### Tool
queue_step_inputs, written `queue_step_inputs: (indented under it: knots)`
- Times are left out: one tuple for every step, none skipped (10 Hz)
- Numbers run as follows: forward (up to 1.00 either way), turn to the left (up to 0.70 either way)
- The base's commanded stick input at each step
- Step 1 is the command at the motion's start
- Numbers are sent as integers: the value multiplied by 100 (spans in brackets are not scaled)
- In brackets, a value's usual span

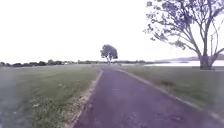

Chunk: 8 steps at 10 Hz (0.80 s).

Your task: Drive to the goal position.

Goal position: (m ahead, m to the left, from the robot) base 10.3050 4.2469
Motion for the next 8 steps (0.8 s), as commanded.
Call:
queue_step_inputs:
  knots:
    - [70,0]
    - [70,0]
    - [70,0]
    - [70,0]
    - [70,0]
    - [70,1]
    - [70,5]
    - [70,14]
